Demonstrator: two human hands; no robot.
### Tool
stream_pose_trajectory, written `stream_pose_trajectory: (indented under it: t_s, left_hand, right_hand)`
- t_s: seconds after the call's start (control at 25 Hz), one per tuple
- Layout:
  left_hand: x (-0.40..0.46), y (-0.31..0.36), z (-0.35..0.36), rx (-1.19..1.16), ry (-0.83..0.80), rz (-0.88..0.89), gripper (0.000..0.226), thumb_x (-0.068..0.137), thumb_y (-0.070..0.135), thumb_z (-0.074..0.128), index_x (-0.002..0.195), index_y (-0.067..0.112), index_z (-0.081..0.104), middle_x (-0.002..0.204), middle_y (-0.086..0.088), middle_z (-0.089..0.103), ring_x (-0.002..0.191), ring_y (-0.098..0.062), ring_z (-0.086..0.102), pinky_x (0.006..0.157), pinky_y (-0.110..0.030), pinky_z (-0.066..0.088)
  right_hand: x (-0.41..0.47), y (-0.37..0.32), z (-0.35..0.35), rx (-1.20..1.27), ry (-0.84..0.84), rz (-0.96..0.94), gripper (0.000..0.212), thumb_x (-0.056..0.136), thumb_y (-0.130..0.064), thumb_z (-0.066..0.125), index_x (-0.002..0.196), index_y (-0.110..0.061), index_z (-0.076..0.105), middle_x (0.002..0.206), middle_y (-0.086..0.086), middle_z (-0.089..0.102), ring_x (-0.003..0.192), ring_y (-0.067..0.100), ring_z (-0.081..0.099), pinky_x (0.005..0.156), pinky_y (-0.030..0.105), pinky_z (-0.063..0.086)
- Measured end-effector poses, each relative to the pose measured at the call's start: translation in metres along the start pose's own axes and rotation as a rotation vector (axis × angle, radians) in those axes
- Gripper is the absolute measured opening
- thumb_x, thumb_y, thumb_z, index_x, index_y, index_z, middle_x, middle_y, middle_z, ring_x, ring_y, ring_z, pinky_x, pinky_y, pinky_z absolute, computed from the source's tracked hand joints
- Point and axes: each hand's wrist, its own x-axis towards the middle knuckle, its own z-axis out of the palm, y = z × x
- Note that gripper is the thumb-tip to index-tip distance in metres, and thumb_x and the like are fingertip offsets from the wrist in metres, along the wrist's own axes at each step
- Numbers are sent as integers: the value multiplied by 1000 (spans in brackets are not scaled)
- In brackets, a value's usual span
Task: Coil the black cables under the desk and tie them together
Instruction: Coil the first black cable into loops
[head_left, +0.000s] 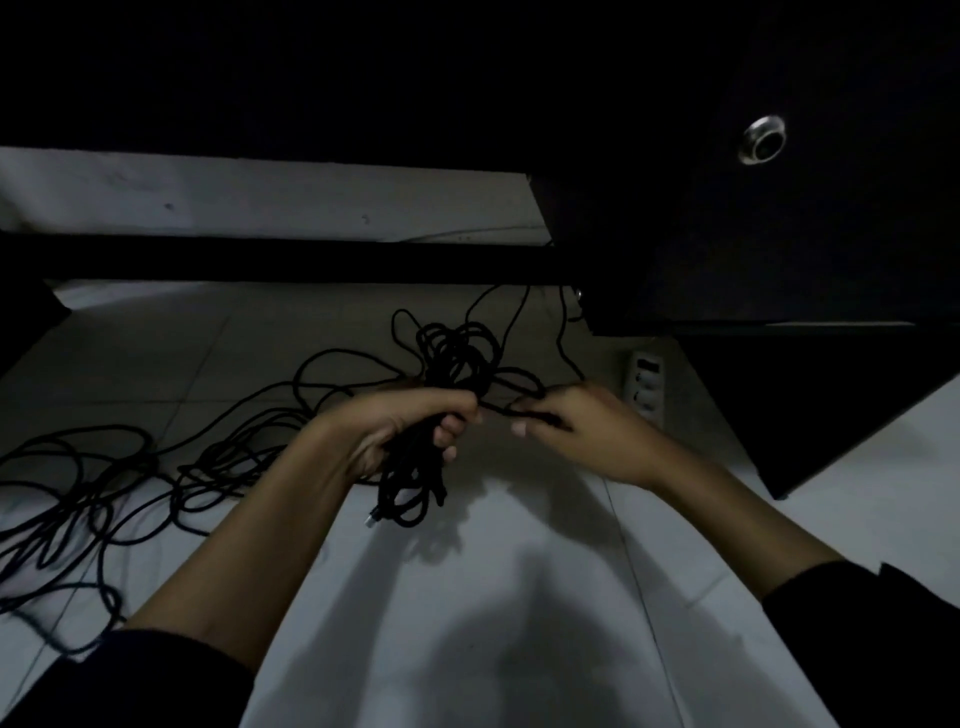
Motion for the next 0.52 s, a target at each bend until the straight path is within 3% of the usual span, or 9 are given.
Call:
stream_pose_trajectory:
  t_s: [0.08,0.16,0.2,0.28,0.32,0.4,0.44,0.52]
  left_hand:
    - [14,-6,5,-166,69,34,18,92,9,56,74,8,56,43,5,45,33,-3,39,44,-17,47]
    - [26,-11,10,-105,90,63,21,89,5,60,69,10,57,44,4,49,36,-4,44,47,-17,47]
    - [31,-13,10,-12,92,76,18,86,3,62,69,10,59,47,3,52,39,-4,47,49,-17,46]
    - [37,-17,8,210,76,122,6,77,6,68,78,8,62,56,0,55,51,-9,52,54,-23,45]
    - [41,-18,6,374,64,141,13,72,11,69,82,7,62,63,-2,56,57,-12,53,58,-26,44]
    - [44,-14,8,863,49,128,20,73,18,70,89,8,62,75,-4,58,66,-15,53,60,-27,43]
    - [45,-11,11,1095,24,104,23,77,20,69,95,8,63,80,-4,59,70,-15,54,60,-27,43]
    - [50,-5,14,1317,-70,34,32,80,23,72,107,9,62,92,-4,63,82,-17,59,66,-27,49]
  right_hand:
    - [2,-1,4,-82,-18,-87,32,99,-24,51,128,-16,61,118,1,67,104,9,61,89,18,45]
    - [5,-1,7,-235,8,-148,30,99,-20,48,125,-12,62,118,6,66,106,21,61,90,33,46]
    - [7,-1,4,-302,35,-168,28,99,-19,48,121,-12,63,115,5,65,103,22,61,86,34,46]
    - [9,-3,-9,-444,49,-237,22,97,-18,50,114,-15,65,108,1,62,97,21,60,80,32,44]
    - [11,-5,-14,-524,53,-303,18,95,-18,54,108,-17,66,105,-1,62,94,19,60,77,32,43]
    - [22,-7,-21,-627,56,-407,10,86,-21,63,93,-19,69,92,-3,62,84,16,61,71,32,41]
    - [30,-6,-21,-611,68,-464,9,81,-24,65,86,-18,69,85,-4,59,77,13,60,66,30,39]
    - [46,0,-21,-424,7,-496,12,79,-25,68,86,-15,72,80,-10,49,71,0,48,65,24,33]
